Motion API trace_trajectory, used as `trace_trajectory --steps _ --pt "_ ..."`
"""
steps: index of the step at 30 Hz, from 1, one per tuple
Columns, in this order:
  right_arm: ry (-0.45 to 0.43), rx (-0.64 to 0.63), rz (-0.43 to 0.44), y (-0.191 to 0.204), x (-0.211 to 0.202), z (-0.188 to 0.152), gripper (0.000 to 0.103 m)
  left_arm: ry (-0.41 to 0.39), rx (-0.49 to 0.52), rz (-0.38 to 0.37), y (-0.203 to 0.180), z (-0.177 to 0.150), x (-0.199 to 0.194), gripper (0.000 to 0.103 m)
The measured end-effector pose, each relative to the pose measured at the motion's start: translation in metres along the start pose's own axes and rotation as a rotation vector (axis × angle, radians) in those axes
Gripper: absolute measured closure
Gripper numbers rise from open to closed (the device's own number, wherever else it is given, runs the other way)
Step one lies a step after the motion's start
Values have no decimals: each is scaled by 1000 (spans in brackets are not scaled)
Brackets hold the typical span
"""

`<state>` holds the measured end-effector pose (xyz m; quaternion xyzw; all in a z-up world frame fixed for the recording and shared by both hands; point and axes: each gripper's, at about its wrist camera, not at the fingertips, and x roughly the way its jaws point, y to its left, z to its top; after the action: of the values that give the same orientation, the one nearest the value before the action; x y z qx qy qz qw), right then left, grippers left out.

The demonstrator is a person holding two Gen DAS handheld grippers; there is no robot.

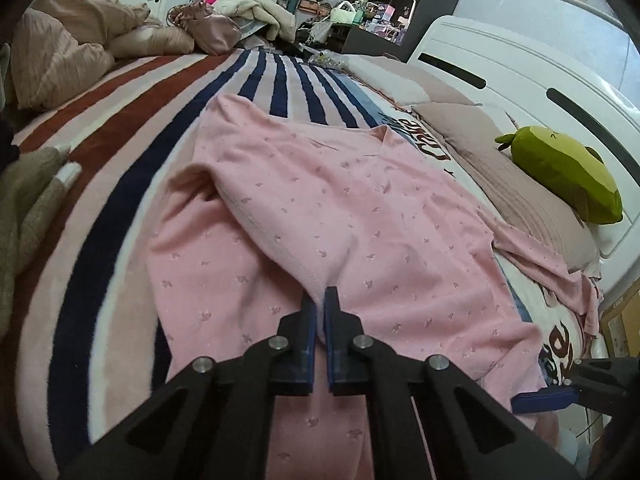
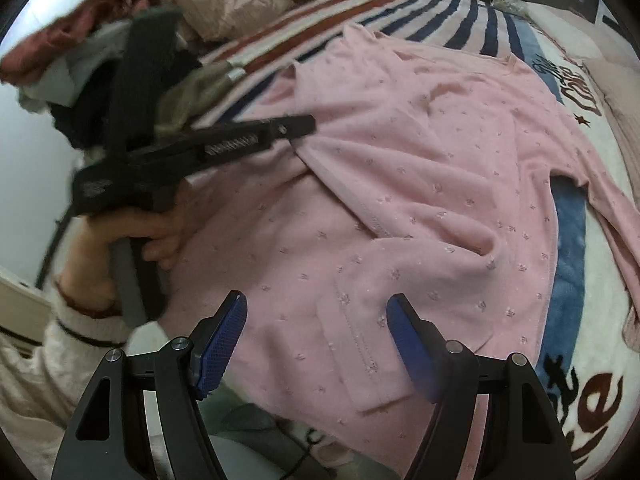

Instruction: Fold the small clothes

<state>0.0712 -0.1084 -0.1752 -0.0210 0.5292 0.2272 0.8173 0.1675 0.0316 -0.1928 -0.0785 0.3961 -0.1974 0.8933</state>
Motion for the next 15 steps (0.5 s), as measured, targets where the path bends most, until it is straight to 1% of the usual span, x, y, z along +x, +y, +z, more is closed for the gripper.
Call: trace_trajectory --steps 1,3,4,5,6,7,9,11,15 --pt "10 -1 -31 0 3 -2 35 1 1 -2 -1 0 1 101" --pt "24 -4 -77 0 11 -3 40 3 0 -8 -1 0 2 101" --pt "24 -28 -108 3 12 -4 52 4 -1 -12 0 -1 2 101" --pt "19 -52 -154 6 11 -5 73 4 -2 -14 0 -1 2 101" --pt "13 -71 -195 6 8 -5 83 5 -4 -18 1 -1 2 101" --pt "9 -69 -206 4 3 -6 95 5 -6 -22 2 -1 2 101" --pt "-6 -41 -215 -5 -10 -10 98 5 -9 -30 3 -1 2 101" --pt "-38 -6 -218 -15 -29 -14 99 3 -5 -38 3 -2 0 101" --pt "-110 162 -176 -52 -69 -25 99 3 3 -44 5 -3 -5 101"
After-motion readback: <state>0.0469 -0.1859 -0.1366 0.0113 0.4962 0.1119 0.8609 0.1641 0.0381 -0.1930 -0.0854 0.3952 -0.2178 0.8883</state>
